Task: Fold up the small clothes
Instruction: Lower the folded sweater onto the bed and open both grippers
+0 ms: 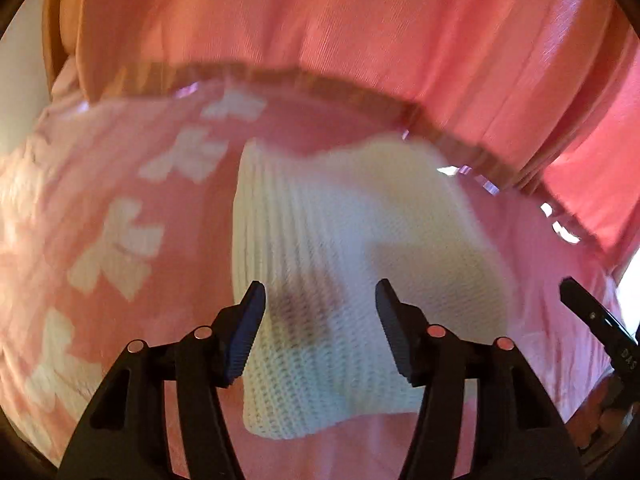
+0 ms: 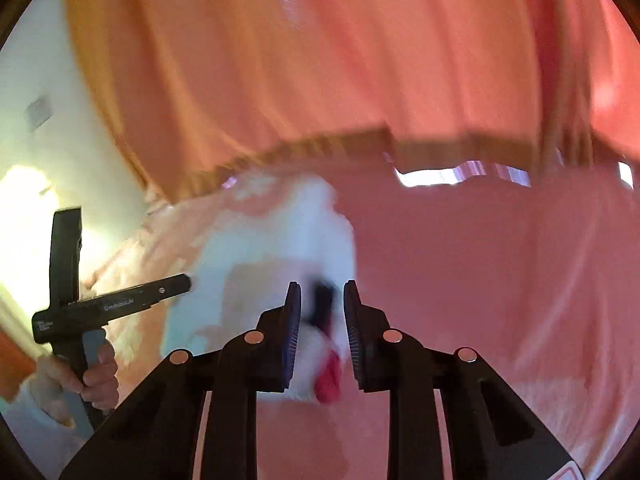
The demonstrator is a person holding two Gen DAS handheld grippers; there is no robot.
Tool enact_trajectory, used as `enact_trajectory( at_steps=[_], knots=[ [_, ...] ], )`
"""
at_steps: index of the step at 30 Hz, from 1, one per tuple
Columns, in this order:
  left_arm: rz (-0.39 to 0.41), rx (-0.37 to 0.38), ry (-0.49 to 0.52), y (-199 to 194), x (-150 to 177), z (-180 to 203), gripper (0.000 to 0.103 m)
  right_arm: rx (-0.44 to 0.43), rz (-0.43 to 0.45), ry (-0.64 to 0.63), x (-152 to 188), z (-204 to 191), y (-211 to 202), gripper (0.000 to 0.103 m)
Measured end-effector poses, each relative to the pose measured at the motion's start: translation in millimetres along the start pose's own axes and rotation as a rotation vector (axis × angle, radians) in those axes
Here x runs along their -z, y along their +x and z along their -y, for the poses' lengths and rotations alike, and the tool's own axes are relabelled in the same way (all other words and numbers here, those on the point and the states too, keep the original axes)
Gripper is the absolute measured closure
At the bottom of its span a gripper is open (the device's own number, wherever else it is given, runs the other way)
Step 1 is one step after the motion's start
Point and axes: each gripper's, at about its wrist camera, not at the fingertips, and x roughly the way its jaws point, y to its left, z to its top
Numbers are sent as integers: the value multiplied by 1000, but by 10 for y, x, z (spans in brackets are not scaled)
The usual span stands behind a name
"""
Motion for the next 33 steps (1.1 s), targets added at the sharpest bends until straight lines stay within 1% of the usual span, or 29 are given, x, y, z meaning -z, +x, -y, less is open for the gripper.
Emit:
enact_trajectory(
  at_steps=[1, 2, 3, 5, 6, 7, 8, 9, 10, 11, 12, 13, 15, 17, 18, 19, 20, 21, 22, 24, 26, 27, 28, 29, 30, 31, 32, 33],
  knots=[
    [19, 1, -1, -61, -9, 10, 45, -12, 6, -25, -48, -61, 19, 80],
    [35, -5, -2, -93, -27, 43, 43, -44, 10, -35, -102, -140, 58, 80],
    [45, -7, -8, -94, -53, 72, 43, -81, -3, -38, -122, -221, 108, 82],
    [48, -6, -10, -65, -85, 133, 42, -139, -61, -49, -176, -337, 340, 83],
    [42, -8, -2, -58, -71, 139, 42, -146, -98, -62, -168, -370, 463, 87],
    [34, -35, 15, 26, -64, 177, 42, -139, -133, -80, -91, -402, 571, 88],
    [21, -70, 28, 74, -63, 141, 41, -91, -182, -95, -28, -380, 758, 89],
    [-3, -104, 47, 151, -38, 133, 41, -14, -234, -108, 61, -307, 934, 101],
    [-32, -138, 64, 227, -19, 121, 41, 58, -281, -94, 164, -181, 1079, 103],
    [-69, -177, 73, 356, 25, 86, 39, 52, -287, -57, 208, -51, 1132, 103],
    [-84, -187, 78, 420, 68, 49, 39, 17, -276, -4, 204, 24, 1112, 103],
    [-77, -201, 84, 435, 98, 37, 39, -2, -278, 21, 159, 16, 1064, 103],
    [-61, -211, 118, 398, 111, 60, 39, -13, -217, -4, 61, -128, 841, 101],
    [-49, -209, 113, 347, 106, 62, 40, -9, -181, -32, 78, -212, 718, 101],
    [-52, -206, 107, 347, 105, 59, 40, 11, -193, -38, 146, -207, 749, 101],
    [-54, -205, 104, 348, 105, 58, 40, 50, -232, -52, 202, -209, 833, 103],
    [-52, -206, 105, 345, 107, 66, 40, 92, -289, -57, 324, -162, 954, 103],
    [-51, -207, 109, 341, 111, 76, 41, 86, -300, -38, 371, -136, 1005, 103],
    [-49, -209, 113, 332, 108, 74, 41, 85, -284, -17, 367, -128, 986, 103],
    [-34, -218, 129, 272, 122, 114, 41, 106, -233, -43, 282, -239, 813, 103],
    [-13, -222, 138, 191, 147, 155, 41, 124, -153, -75, 241, -339, 602, 103],
    [1, -227, 143, 150, 162, 173, 41, 135, -142, -94, 244, -394, 539, 102],
    [11, -230, 153, 115, 182, 189, 41, 158, -145, -108, 263, -408, 547, 101],
    [20, -235, 165, 75, 215, 211, 41, 187, -182, -117, 340, -386, 632, 101],
    [24, -236, 175, 44, 248, 230, 41, 197, -231, -114, 420, -345, 737, 103],
    [24, -237, 179, 32, 264, 237, 41, 199, -276, -110, 490, -312, 857, 103],
    [24, -241, 182, 17, 292, 248, 41, 186, -293, -111, 550, -297, 945, 103],
    [20, -241, 186, 12, 314, 257, 41, 192, -285, -123, 557, -331, 930, 103]
  ],
)
